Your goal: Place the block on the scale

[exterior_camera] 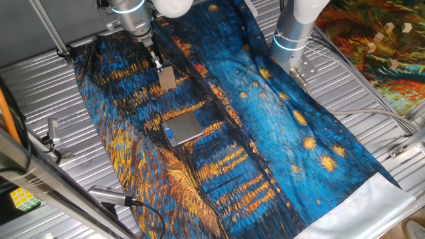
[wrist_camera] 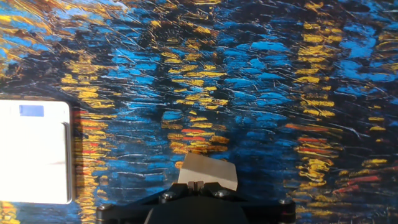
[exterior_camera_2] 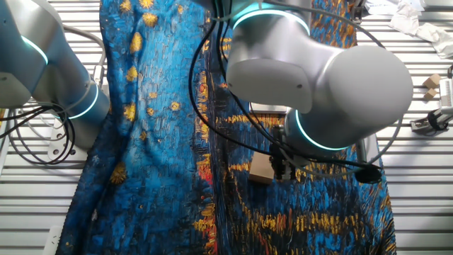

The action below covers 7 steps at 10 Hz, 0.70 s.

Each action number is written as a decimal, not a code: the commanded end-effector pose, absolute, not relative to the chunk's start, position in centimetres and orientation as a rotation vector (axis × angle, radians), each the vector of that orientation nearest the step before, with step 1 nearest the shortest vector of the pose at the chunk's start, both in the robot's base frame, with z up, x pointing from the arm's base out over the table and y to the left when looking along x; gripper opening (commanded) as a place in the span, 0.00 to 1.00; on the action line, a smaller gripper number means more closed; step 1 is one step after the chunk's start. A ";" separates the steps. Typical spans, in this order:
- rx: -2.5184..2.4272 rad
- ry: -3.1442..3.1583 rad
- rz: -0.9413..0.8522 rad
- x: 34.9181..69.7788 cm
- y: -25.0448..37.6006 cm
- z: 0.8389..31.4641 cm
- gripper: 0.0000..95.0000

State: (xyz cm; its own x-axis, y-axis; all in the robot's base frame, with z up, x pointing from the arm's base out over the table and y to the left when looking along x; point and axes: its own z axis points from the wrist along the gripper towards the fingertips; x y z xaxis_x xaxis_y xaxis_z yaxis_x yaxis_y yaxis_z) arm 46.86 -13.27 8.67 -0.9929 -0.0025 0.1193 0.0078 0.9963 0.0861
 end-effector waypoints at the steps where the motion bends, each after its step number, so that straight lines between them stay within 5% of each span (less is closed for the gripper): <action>1: 0.003 -3.017 -0.133 46.8 -13.2 8.6 0.20; 2: -0.003 -3.017 -0.131 46.8 -13.2 8.6 0.40; 4: -0.012 -3.018 -0.128 46.8 -13.2 8.6 0.40; 5: -0.014 -3.020 -0.128 46.8 -13.2 8.6 0.60; 7: -0.016 -3.025 -0.127 46.8 -13.2 8.5 0.60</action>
State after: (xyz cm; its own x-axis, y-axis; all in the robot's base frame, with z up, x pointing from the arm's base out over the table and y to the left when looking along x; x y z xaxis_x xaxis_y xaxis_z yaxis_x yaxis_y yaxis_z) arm 46.81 -13.24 8.47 -0.9935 0.0054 0.1141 0.0150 0.9964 0.0831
